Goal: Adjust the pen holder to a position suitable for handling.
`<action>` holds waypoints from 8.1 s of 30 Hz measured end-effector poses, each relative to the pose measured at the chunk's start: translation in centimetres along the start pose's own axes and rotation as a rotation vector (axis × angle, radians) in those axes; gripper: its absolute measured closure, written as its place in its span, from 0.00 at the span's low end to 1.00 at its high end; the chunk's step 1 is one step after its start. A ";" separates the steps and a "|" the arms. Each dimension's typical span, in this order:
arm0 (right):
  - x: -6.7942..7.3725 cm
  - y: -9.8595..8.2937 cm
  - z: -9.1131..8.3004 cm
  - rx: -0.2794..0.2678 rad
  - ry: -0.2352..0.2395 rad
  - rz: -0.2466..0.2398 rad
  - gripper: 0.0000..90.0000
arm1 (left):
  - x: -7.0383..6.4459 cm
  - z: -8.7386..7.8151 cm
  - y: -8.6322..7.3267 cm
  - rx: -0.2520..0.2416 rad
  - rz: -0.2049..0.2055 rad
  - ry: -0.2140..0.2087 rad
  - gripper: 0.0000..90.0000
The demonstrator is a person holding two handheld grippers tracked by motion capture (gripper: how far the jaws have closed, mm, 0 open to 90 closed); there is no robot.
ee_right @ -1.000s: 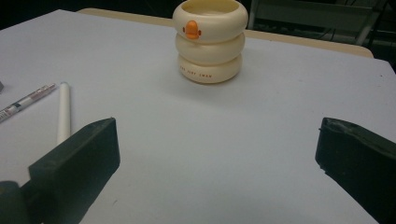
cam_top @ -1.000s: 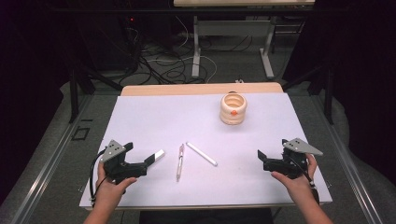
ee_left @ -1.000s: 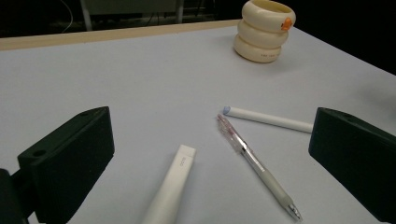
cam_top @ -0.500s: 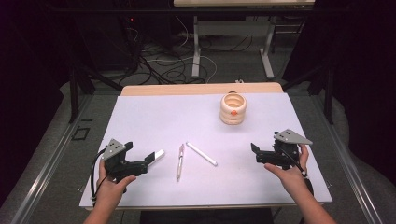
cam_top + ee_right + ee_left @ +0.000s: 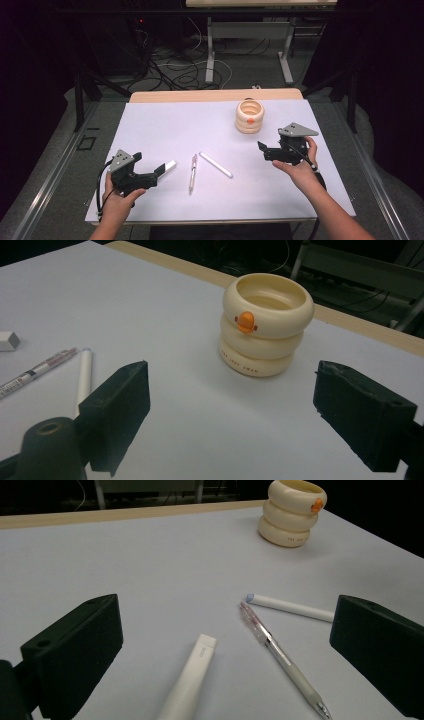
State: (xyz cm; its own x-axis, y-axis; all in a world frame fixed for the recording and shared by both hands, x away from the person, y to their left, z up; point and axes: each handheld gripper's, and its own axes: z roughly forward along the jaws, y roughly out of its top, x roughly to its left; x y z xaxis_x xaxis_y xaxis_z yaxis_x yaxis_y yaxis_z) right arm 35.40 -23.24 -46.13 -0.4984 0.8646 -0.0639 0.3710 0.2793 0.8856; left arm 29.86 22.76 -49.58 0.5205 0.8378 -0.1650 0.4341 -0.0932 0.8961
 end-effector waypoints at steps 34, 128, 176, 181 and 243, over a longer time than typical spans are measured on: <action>-1.9 7.3 4.4 0.114 0.032 -0.164 0.43 | 0.4 0.1 -0.2 0.011 -0.008 -0.002 0.01; -2.4 5.8 16.9 0.348 0.135 -0.390 0.72 | 1.2 0.2 -0.4 0.021 -0.031 0.011 0.02; 1.3 7.2 13.8 0.341 0.180 -0.426 0.78 | 1.1 0.3 -0.4 0.025 -0.029 0.010 0.02; 2.2 7.2 13.3 0.353 0.199 -0.426 0.78 | 1.1 0.3 -0.4 0.024 -0.028 0.009 0.02; 9.9 5.6 12.5 0.459 0.352 -0.442 0.79 | 1.1 0.3 -0.4 0.028 -0.024 0.009 0.03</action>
State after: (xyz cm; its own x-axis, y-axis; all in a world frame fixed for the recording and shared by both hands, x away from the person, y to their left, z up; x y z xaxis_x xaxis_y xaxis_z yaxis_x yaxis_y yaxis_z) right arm 42.32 -7.92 -47.55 -0.8717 0.4662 -0.1512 0.3291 0.7853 0.5244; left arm 30.47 23.54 -50.21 0.5031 0.8448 -0.1823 0.4670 -0.0883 0.8798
